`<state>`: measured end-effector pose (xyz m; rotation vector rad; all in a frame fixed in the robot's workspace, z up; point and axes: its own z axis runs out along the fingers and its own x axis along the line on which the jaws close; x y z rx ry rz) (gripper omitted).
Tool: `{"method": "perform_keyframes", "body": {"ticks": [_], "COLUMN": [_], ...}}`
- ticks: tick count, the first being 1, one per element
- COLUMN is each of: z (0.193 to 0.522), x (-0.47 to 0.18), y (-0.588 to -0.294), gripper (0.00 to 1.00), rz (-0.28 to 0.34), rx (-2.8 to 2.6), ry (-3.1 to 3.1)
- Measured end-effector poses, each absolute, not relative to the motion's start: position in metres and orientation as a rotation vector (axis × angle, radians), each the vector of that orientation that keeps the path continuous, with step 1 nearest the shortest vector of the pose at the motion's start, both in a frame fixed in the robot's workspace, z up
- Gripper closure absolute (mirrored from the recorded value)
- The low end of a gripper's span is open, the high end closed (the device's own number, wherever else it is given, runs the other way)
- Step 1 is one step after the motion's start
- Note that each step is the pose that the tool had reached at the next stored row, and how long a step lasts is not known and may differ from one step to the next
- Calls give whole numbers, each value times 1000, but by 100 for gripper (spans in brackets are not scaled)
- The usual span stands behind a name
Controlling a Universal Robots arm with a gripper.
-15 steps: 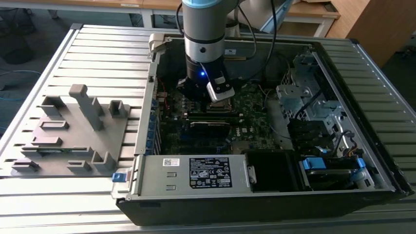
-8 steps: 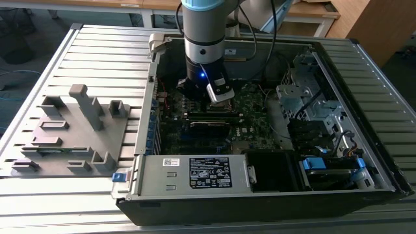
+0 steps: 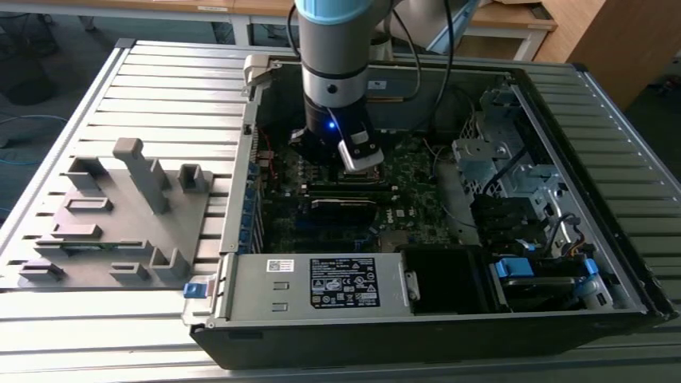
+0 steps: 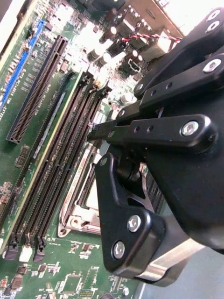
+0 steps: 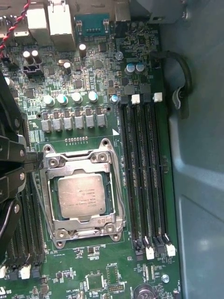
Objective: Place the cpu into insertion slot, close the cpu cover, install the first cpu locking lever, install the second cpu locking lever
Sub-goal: 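Install the second cpu locking lever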
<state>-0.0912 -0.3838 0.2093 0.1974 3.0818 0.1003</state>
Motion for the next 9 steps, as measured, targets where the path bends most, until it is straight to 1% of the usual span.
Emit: {"method": "perform_keyframes", "body": {"ticks": [4,9], "z": [209,209], "x": [-91,-91], "y": [-387,-392], "gripper": [90,90], "rz": [112,148], "rx": [198,199], "ry": [3082,3082]}}
